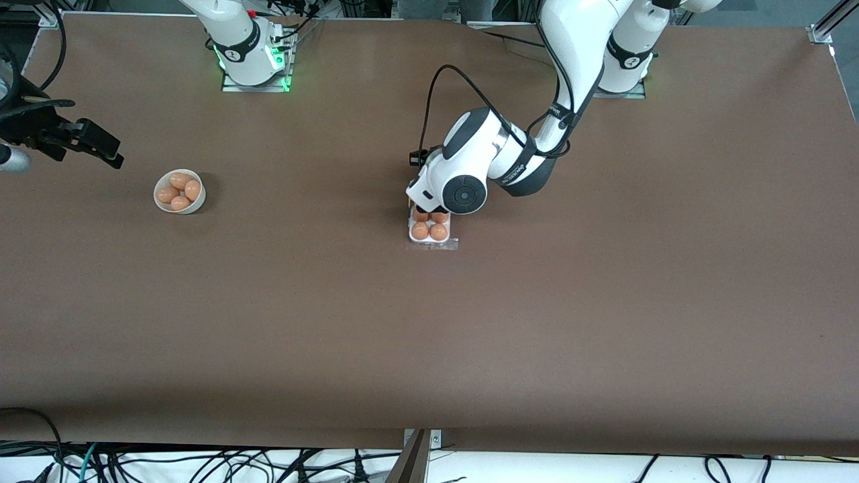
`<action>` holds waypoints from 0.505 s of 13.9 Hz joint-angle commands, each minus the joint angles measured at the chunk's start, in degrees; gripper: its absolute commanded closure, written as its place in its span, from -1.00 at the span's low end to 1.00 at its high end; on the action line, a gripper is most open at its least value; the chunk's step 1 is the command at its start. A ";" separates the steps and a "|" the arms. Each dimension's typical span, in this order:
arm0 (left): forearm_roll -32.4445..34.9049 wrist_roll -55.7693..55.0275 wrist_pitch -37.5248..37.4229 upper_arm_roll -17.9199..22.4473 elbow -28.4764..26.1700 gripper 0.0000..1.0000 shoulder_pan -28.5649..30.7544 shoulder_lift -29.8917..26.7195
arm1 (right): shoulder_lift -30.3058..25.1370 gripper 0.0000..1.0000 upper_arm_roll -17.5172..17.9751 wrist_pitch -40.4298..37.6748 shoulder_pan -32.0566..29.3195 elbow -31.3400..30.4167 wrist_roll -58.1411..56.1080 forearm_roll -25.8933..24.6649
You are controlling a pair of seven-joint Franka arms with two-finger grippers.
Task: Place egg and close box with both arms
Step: 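Grasp the clear lid with the left gripper and fold it over the eggs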
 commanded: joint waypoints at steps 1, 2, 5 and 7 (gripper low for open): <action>-0.40 -0.77 1.65 1.14 1.97 0.89 -0.53 1.47 | 0.97 -1.00 0.58 -0.96 -0.36 0.90 -0.84 -0.12; -0.40 -0.68 2.70 1.23 1.97 0.89 -0.44 1.55 | 0.97 -1.00 0.59 -0.87 -0.36 0.90 -0.84 0.06; -0.31 -0.77 3.94 1.40 2.06 0.89 0.00 1.56 | 1.05 -1.00 0.59 -0.52 -0.36 0.90 -0.84 0.06; -0.40 -0.77 4.03 2.37 2.14 0.90 -0.09 1.56 | 1.05 -1.00 0.59 -0.43 -0.36 0.90 -0.84 -0.12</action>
